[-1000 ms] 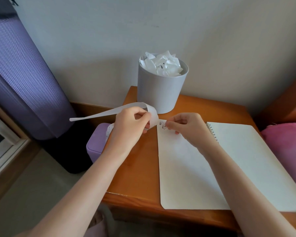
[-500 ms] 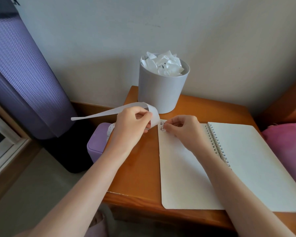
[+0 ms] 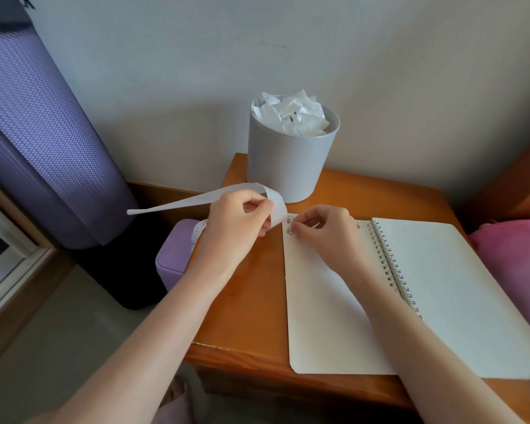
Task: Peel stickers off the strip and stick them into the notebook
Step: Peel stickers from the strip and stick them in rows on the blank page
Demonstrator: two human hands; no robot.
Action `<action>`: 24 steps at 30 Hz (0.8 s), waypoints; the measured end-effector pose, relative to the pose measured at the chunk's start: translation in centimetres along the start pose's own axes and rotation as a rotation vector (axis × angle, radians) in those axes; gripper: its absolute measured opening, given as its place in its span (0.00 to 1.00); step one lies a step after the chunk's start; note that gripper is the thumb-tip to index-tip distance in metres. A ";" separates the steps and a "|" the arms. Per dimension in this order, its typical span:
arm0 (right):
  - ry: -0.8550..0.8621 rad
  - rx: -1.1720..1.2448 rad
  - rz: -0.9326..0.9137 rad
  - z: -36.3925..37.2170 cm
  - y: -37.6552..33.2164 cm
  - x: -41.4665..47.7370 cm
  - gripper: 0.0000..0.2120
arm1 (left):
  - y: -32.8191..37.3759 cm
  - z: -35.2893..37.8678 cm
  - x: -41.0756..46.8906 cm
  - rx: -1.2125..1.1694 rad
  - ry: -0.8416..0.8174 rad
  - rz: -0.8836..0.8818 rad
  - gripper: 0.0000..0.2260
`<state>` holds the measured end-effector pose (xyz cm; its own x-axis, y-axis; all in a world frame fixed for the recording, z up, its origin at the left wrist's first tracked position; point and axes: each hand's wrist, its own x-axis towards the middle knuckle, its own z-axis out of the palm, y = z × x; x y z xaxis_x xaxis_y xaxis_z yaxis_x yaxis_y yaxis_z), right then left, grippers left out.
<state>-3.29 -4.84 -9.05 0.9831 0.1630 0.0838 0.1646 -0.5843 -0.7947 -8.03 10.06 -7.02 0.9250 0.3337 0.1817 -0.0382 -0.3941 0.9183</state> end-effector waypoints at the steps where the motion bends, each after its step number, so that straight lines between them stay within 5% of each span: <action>1: 0.000 0.000 -0.002 0.0 0.1 0.0 0.02 | 0.0 0.0 0.0 -0.001 -0.001 -0.001 0.02; 11: 0.028 0.012 -0.030 0.1 0.5 0.2 0.09 | -0.2 0.0 0.0 0.004 0.002 -0.008 0.03; 24: 0.024 -0.014 -0.019 0.3 0.8 0.3 0.05 | -0.3 0.3 0.1 0.051 -0.012 -0.005 0.05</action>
<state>-2.90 -5.01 -9.82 0.9815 0.1545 0.1133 0.1838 -0.5923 -0.7845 -7.79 9.98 -7.35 0.9296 0.3256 0.1728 -0.0147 -0.4357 0.9000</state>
